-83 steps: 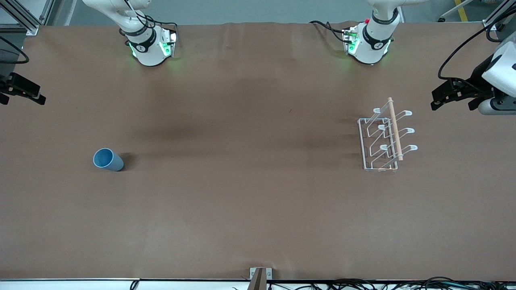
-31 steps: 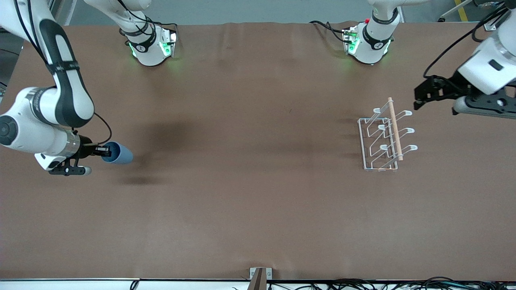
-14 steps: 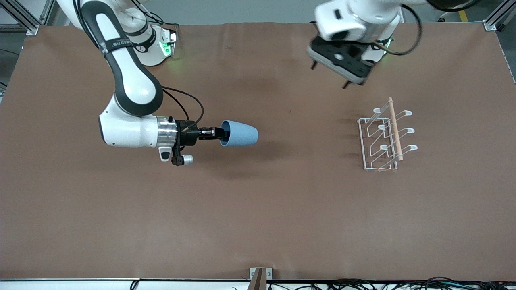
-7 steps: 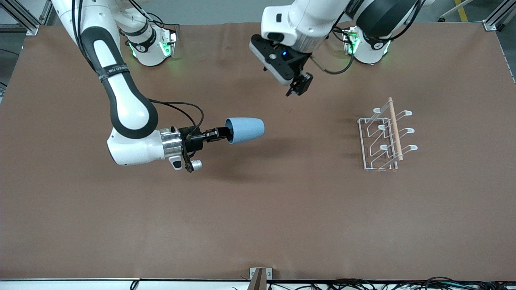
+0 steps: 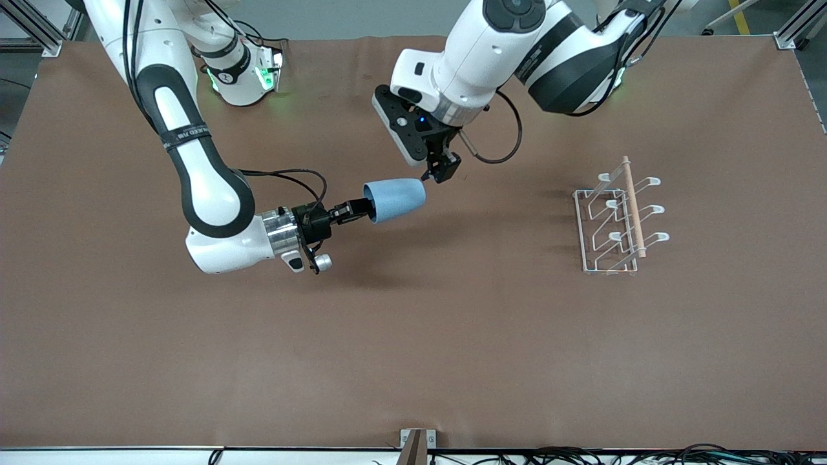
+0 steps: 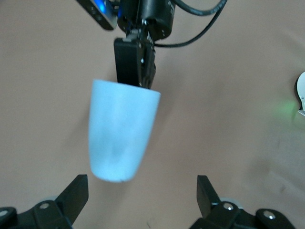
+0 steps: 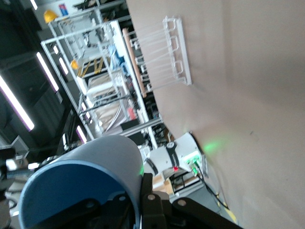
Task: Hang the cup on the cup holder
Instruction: 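Grasp the cup body with the left gripper from the right gripper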
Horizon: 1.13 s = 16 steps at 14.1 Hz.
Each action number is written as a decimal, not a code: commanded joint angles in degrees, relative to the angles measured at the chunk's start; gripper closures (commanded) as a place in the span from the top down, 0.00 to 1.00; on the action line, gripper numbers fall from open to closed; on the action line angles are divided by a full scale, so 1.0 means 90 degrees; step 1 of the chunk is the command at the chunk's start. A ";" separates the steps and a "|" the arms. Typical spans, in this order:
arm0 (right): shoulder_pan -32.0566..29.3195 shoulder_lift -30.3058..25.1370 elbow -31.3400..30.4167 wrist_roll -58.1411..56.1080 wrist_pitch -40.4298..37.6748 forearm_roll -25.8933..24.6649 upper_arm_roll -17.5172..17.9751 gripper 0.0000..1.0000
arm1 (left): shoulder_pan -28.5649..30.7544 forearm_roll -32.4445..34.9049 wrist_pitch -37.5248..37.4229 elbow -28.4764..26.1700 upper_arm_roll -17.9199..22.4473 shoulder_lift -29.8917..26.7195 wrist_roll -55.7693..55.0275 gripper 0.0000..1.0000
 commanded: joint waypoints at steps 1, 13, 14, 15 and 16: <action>-0.0256 0.0226 0.0064 -0.0377 -0.0550 0.0203 0.0054 0.01 | -0.0110 0.0349 0.0182 0.0129 -0.0014 0.0313 0.0206 1.00; -0.0227 0.0226 0.0055 -0.0407 -0.0863 0.0379 0.0054 0.03 | -0.0471 0.0885 0.0622 0.0129 0.0016 0.0909 0.0255 1.00; -0.0237 0.0217 0.0055 -0.0407 -0.0883 0.0379 0.0054 0.03 | -0.0481 0.0945 0.0632 0.0138 0.0006 0.0977 0.0255 1.00; -0.0237 0.0217 0.0055 -0.0397 -0.0883 0.0379 0.0063 0.03 | -0.0491 0.0955 0.0680 0.0138 0.0006 0.1007 0.0255 1.00; -0.0237 0.0217 0.0055 -0.0397 -0.0883 0.0379 0.0064 0.03 | -0.0510 0.0965 0.0777 0.0129 0.0016 0.1007 0.0246 1.00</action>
